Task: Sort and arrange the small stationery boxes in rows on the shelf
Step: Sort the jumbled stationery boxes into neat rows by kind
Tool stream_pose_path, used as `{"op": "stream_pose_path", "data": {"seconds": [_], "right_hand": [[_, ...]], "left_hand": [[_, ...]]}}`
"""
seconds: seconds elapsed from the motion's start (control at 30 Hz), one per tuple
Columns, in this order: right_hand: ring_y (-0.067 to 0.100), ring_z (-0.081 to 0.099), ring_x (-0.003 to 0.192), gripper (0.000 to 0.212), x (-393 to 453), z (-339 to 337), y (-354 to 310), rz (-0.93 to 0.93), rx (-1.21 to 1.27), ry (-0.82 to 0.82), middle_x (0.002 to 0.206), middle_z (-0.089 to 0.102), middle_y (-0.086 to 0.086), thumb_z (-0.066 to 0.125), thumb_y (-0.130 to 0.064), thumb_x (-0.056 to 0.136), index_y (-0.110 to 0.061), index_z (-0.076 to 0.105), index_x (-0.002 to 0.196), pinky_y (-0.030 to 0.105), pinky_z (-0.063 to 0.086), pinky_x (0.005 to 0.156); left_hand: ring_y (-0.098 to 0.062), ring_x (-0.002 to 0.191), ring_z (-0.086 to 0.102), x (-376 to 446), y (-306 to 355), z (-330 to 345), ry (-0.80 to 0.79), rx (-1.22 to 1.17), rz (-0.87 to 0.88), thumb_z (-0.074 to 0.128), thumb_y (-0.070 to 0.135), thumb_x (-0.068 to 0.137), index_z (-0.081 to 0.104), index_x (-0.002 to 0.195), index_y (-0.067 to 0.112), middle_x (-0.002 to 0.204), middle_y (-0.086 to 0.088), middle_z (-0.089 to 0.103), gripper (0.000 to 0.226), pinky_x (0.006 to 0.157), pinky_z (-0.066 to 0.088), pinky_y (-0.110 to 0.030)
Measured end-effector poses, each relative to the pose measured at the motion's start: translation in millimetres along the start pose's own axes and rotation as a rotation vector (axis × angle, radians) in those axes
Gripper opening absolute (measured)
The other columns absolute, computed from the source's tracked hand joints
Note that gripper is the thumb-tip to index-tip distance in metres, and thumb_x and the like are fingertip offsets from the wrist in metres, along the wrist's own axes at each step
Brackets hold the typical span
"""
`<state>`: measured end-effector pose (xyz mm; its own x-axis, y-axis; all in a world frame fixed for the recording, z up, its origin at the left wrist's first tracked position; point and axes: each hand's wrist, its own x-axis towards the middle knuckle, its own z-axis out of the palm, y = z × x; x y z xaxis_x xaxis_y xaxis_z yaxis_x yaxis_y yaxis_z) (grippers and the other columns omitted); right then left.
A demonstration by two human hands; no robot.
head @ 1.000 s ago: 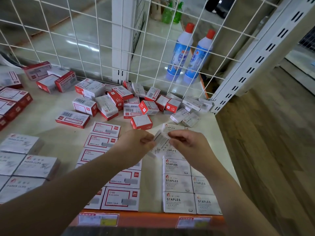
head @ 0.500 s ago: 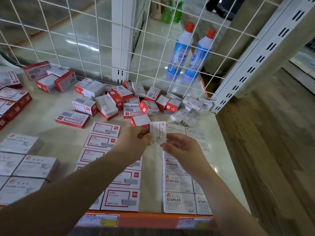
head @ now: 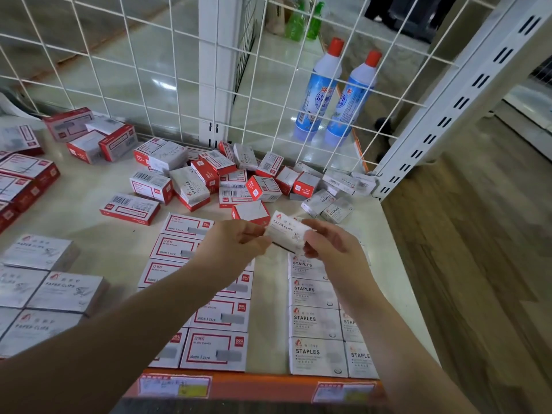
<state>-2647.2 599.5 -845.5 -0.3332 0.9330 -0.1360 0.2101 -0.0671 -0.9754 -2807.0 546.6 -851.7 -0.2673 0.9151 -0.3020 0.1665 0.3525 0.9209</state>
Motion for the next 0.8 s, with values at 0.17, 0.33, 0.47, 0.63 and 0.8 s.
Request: {"op": "stream_pose_path", "data": {"seconds": [0.17,0.33,0.47,0.63,0.8], "right_hand": [[0.014,0.063,0.092,0.033,-0.9,-0.6,4.1,-0.056,-0.033,-0.029,0.098,0.067,0.007,0.062,-0.005,0.085,-0.025,0.061,0.111,0.020,0.051,0.079],[0.020,0.062,0.097,0.044,-1.4,-2.8,6.3,-0.092,-0.090,-0.105,0.103,0.067,0.008,0.065,0.003,0.080,-0.016,0.059,0.119,0.030,0.052,0.088],[0.017,0.062,0.099,0.045,-1.8,-1.9,8.0,-0.106,-0.138,-0.118,0.104,0.066,0.003,0.066,0.004,0.079,-0.022,0.059,0.114,0.026,0.051,0.088],[0.016,0.062,0.100,0.045,-0.9,-0.2,7.8,-0.126,-0.180,-0.148,0.105,0.067,0.003,0.065,0.005,0.079,-0.019,0.059,0.116,0.026,0.051,0.089],[0.014,0.063,0.097,0.043,-0.2,2.8,2.2,-0.155,-0.185,-0.165,0.103,0.068,0.002,0.064,0.004,0.081,-0.023,0.060,0.113,0.024,0.051,0.088]], "left_hand": [[-0.001,0.080,0.058,-4.6,-5.5,4.4,0.019,0.041,-0.004,0.061,0.028,0.087,0.062,0.108,0.015,0.087,0.011,0.063,0.025,0.058,0.038,-0.007],[-0.001,0.081,0.058,-3.6,-7.3,3.7,0.032,0.079,-0.009,0.060,0.027,0.088,0.061,0.110,0.016,0.098,0.010,0.064,0.025,0.059,0.040,-0.007],[-0.005,0.085,0.059,-4.1,-8.4,1.3,0.028,0.148,0.022,0.060,0.025,0.088,0.060,0.115,0.013,0.109,0.004,0.064,0.030,0.063,0.044,-0.008],[-0.004,0.082,0.059,-5.7,-11.2,-4.2,0.027,0.204,0.051,0.062,0.027,0.086,0.060,0.109,0.015,0.102,0.007,0.064,0.026,0.062,0.046,-0.008],[-0.002,0.083,0.059,-8.3,-9.4,-14.0,0.032,0.238,0.096,0.063,0.030,0.085,0.060,0.109,0.016,0.094,0.012,0.062,0.027,0.068,0.047,-0.010]]}}
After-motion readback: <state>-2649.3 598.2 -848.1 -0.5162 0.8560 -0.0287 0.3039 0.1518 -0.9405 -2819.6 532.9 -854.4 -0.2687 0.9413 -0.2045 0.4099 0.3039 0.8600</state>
